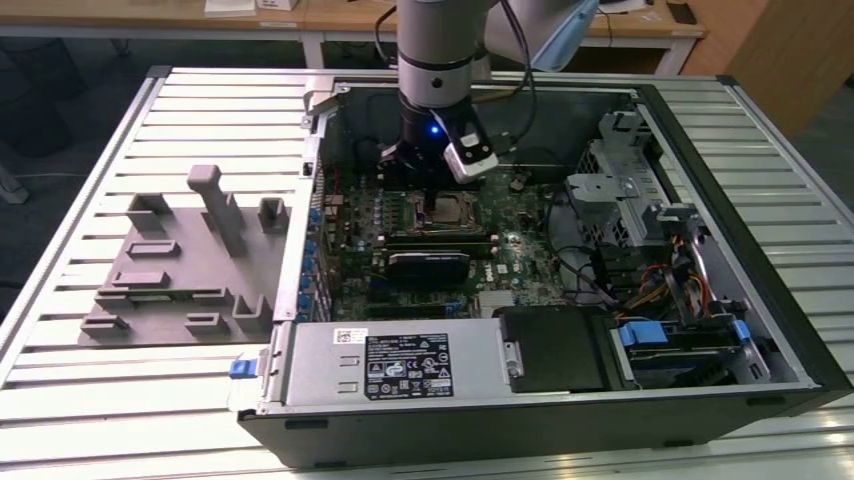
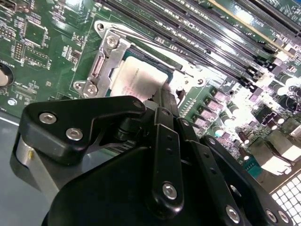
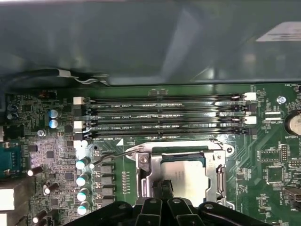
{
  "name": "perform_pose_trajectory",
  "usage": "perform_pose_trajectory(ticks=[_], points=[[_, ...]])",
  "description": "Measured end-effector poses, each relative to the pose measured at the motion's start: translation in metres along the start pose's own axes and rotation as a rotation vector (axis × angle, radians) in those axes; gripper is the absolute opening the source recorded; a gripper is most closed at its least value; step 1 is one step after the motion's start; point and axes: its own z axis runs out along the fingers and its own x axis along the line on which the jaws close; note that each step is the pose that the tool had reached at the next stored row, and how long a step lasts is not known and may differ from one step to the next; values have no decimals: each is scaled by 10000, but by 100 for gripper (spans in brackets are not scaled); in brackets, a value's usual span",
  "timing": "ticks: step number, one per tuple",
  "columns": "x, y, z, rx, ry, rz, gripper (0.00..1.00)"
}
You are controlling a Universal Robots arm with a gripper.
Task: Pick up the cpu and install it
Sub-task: 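Close the cpu cover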
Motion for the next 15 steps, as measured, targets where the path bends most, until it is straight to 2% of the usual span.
perform_pose_trajectory(ticks=[6, 15], points=[[47, 4, 21, -3, -2, 1, 11], [56, 3, 64, -2, 14, 1, 11]])
